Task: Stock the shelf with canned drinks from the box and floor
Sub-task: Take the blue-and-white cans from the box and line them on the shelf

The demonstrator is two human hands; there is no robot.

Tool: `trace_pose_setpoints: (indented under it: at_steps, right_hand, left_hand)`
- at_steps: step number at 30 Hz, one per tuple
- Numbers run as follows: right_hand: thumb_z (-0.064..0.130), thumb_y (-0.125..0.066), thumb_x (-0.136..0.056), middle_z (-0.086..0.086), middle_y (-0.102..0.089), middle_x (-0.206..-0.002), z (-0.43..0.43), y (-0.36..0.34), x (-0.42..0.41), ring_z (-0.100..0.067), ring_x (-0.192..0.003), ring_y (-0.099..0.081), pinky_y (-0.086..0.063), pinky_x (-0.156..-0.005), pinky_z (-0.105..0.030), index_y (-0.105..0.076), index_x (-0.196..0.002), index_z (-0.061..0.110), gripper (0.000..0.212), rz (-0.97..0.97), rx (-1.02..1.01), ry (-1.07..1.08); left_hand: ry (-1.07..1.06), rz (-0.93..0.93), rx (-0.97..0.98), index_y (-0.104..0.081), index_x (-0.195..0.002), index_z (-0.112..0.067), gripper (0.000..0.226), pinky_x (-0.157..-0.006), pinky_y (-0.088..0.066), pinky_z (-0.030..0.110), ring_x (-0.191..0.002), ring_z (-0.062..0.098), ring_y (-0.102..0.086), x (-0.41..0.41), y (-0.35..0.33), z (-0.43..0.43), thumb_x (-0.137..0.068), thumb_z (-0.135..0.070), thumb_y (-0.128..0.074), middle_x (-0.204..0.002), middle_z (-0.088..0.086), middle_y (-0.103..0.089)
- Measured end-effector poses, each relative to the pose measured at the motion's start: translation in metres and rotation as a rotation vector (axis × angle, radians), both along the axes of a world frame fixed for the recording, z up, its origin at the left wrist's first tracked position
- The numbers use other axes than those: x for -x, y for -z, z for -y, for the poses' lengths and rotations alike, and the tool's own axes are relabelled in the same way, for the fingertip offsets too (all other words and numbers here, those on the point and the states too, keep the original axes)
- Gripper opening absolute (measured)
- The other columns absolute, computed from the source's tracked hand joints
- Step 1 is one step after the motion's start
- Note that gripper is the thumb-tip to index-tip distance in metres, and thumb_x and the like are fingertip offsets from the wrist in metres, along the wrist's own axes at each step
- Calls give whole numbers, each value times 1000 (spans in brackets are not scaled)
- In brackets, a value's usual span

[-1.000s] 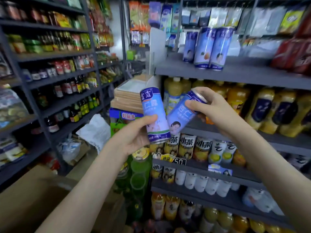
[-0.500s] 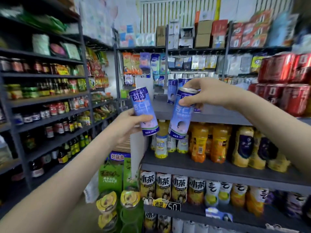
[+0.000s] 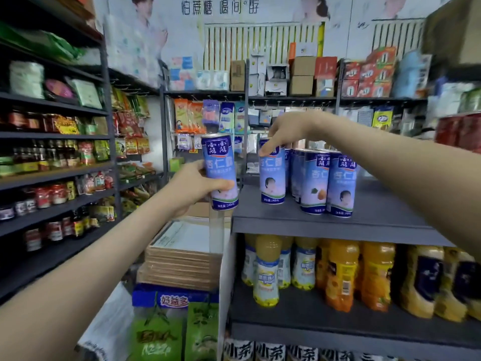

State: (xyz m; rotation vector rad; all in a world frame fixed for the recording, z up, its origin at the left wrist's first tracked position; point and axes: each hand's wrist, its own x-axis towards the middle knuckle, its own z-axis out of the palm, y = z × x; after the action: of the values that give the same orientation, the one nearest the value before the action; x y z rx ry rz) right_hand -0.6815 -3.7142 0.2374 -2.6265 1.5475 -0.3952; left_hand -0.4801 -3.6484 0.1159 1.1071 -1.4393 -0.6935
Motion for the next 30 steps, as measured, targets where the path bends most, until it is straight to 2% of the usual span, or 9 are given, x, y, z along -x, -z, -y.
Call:
trace_pose_setpoints:
  at_steps: [3,7,11,14,17,21,26,28,30]
  right_hand:
    - [48,-73,-75,-4,-59,-91,43,3,-20,-16,-73,-58,-41,-56,-24,-58,-82,9,42,-140,-32,91]
    - [43,-73,-76,-8,-55,-98,78,7,-28,-14,-70,-55,-40,-60,-26,-53,-75,9,40,-220,-62,193]
    - [50,-72,-75,-15,-62,-109,97,8,-33,-26,-86,-61,-44,-77,-34,-60,-107,2,59,-302,-22,279]
    - [51,-72,-74,-15,-64,-101,107,7,-37,-28,-87,-61,-49,-80,-39,-55,-90,7,50,-377,-3,312]
    - [49,-71,-75,-13,-60,-95,115,8,-38,-28,-86,-60,-50,-84,-42,-49,-85,5,50,-420,24,331]
    - [50,-71,-76,-14,-62,-108,120,5,-37,-30,-98,-62,-49,-92,-42,-56,-112,4,61,-467,9,351]
    - [44,-73,-76,-17,-56,-128,116,-3,-32,-27,-95,-59,-46,-79,-31,-54,-124,-1,67,-455,-66,334]
    - [49,-73,-73,-16,-53,-133,114,-3,-29,-28,-102,-60,-48,-85,-33,-50,-131,1,78,-475,-66,330]
    - [60,-72,-65,-14,-53,-135,112,-2,-27,-30,-114,-57,-44,-100,-43,-49,-133,7,90,-514,-46,338]
  left_hand:
    - [10,-56,33,-52,-117,-7,53,-85,-54,37,-94,20,-66,-17,-2,30,-71,3,-76,-107,7,-67]
    - [70,-56,38,-59,-106,-7,42,-82,-54,38,-91,21,-68,-29,1,61,-70,5,-76,-103,8,-69]
    - [75,-54,31,-56,-109,-6,56,-86,-54,41,-95,23,-67,-29,7,80,-61,0,-84,-106,10,-68]
    - [99,-25,32,-55,-104,-12,48,-84,-54,36,-93,20,-66,-23,10,89,-65,1,-81,-104,8,-68]
    - [112,-29,15,-57,-112,-8,54,-89,-53,41,-97,22,-67,-17,11,98,-64,-1,-82,-106,9,-68]
    - [178,-53,-4,-61,-99,-15,40,-89,-53,39,-92,23,-68,-6,14,104,-68,5,-77,-101,8,-70]
    - [219,-42,-20,-64,-95,-14,36,-88,-54,38,-91,25,-69,6,21,110,-69,9,-75,-97,9,-72]
    - [245,-57,-31,-64,-90,-16,34,-87,-54,39,-90,25,-69,9,23,113,-69,9,-74,-96,9,-72]
    - [264,-79,-38,-64,-92,-13,33,-85,-55,37,-89,25,-69,12,24,116,-70,9,-74,-99,12,-71]
